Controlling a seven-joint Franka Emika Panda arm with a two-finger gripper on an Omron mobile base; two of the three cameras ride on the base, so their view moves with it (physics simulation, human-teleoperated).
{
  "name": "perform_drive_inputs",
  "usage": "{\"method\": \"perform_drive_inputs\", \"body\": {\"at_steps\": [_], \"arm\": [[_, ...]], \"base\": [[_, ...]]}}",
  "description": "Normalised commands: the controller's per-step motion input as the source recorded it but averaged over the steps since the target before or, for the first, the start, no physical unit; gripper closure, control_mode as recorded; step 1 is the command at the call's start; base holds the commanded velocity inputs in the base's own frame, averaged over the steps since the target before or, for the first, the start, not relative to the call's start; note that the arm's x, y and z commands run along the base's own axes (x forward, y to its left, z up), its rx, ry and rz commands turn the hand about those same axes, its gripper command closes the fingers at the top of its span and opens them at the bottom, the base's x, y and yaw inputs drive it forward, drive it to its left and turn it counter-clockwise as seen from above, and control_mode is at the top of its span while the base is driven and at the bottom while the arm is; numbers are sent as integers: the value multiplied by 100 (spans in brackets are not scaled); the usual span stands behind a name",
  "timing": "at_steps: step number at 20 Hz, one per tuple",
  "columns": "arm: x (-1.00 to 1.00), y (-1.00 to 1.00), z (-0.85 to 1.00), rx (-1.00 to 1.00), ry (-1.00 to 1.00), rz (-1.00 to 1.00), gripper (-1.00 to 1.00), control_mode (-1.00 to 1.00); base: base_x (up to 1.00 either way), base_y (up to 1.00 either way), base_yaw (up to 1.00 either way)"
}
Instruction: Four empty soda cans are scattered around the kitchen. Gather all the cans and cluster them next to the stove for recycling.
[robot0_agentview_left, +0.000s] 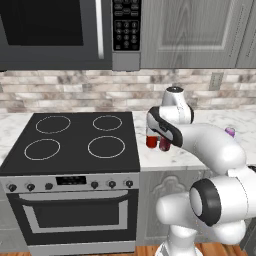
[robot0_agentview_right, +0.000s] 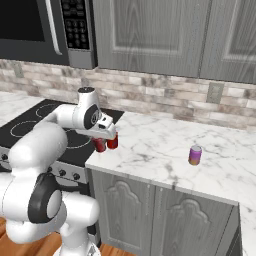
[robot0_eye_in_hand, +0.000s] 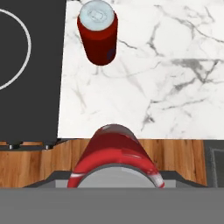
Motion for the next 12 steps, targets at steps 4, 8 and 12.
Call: {"method": "perform_drive_inputs", "body": {"at_steps": [4,8,12], "arm": [[24,0,-26,0,9,0,100,-100],[19,0,-26,0,6,0,100,-100],[17,0,-21,0,6,0,100,-100]], "base": [[0,0,0],[0,0,0],[0,0,0]]}}
